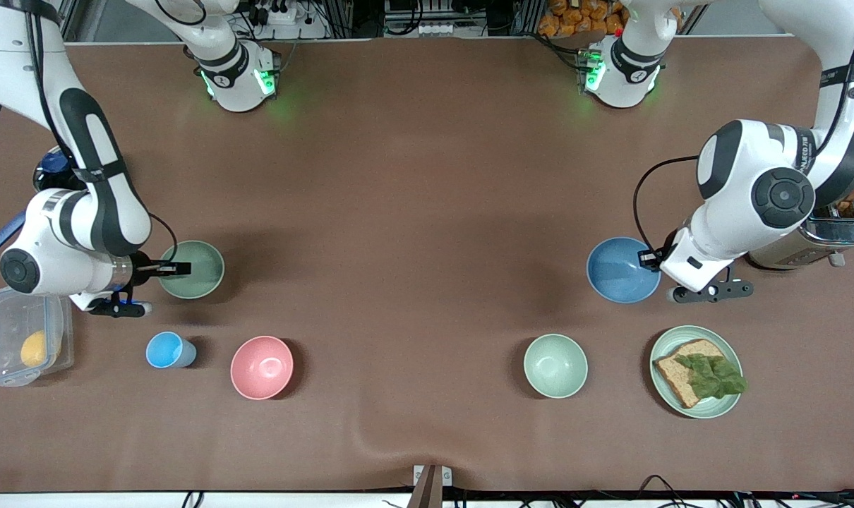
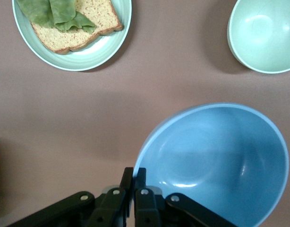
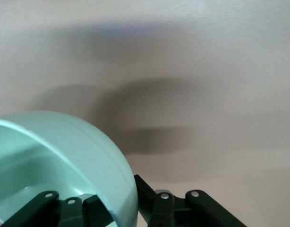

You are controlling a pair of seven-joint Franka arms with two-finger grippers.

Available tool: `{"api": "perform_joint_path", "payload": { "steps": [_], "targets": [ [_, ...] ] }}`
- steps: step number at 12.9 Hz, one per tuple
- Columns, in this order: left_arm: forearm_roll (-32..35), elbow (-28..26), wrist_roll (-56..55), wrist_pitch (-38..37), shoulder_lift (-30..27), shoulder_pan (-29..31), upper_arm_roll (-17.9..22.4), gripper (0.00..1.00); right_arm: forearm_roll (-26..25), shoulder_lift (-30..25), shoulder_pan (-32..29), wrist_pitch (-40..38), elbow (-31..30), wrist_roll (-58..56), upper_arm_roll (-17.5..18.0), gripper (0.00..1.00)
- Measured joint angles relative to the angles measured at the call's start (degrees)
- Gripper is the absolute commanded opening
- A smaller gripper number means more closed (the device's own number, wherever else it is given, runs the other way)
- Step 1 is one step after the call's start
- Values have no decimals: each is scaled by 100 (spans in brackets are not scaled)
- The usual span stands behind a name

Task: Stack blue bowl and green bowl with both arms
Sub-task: 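Carry the green bowl with the right gripper toward the table middle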

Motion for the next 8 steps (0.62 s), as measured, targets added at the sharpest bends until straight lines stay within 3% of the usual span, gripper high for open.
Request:
{"api": "perform_joint_path", "payload": {
  "steps": [5, 8],
  "targets": [
    [1, 0, 0, -107, 6, 44, 24, 0, 619, -159, 165, -291, 31, 70, 719, 5],
    [29, 2, 0, -111, 7, 53, 41, 0, 649, -165, 1003, -242, 309, 1258, 906, 5]
  ]
}}
